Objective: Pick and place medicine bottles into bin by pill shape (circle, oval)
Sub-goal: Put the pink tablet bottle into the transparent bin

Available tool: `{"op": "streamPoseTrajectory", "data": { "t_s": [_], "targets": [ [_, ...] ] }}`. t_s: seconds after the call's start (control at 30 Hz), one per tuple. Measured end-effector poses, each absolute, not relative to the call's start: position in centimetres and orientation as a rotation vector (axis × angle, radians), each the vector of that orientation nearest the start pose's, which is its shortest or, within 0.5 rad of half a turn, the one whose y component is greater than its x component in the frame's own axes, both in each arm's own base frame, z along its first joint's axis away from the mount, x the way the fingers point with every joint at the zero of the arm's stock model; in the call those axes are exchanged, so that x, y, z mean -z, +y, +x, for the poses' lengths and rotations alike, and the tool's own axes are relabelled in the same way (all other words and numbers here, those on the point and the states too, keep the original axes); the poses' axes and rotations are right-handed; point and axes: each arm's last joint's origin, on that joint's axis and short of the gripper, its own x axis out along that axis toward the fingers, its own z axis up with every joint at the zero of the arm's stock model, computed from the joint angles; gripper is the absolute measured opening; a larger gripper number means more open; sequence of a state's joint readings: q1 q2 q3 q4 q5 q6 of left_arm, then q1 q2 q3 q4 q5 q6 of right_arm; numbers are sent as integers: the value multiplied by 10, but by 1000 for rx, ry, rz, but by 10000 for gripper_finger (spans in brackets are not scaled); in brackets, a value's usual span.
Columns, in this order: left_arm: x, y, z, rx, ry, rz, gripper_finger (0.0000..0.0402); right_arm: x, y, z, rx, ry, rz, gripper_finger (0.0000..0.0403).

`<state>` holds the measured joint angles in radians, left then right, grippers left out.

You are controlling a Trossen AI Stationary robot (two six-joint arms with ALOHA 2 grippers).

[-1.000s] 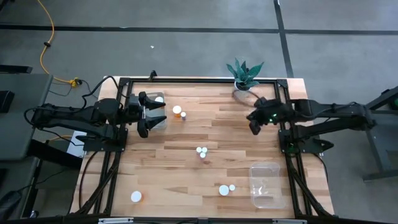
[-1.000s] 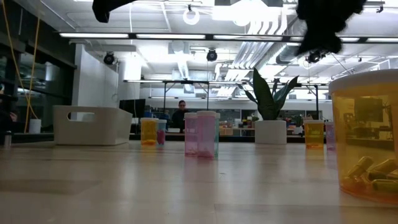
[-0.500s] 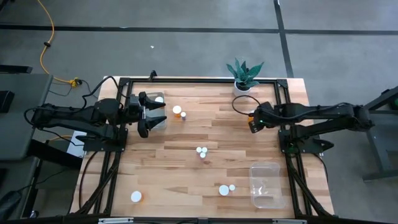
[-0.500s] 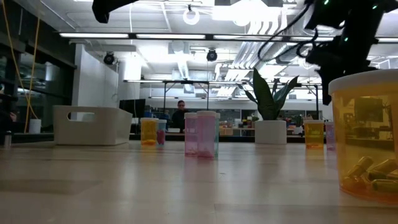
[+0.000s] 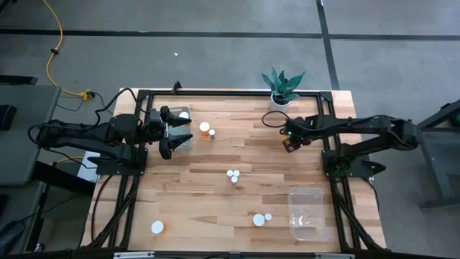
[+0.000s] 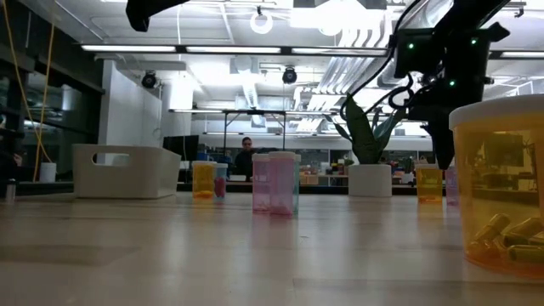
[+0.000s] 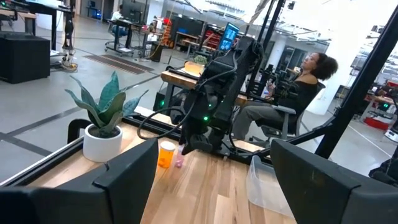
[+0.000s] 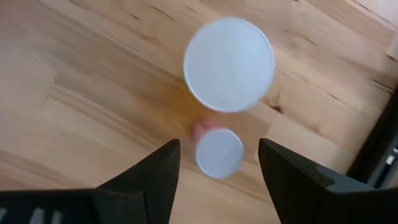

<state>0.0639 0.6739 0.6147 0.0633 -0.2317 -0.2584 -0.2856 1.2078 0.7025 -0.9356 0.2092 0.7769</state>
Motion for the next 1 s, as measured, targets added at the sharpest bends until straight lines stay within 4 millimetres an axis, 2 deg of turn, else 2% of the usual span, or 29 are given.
{"op": "streamPoseTrajectory", "data": {
  "t_s": [0.5,0.87,1.0],
  "targets": [
    [-314,17,157,-293,-43,-257,298,-177,-69,177,961,1277,712,195],
    [-314,17,157,-293,-43,-257,298,-177,-69,177,955,1285,712,126],
    [-314,17,157,-293,-43,-257,298,-186,-69,179,903,1309,710,107]
  ]
}}
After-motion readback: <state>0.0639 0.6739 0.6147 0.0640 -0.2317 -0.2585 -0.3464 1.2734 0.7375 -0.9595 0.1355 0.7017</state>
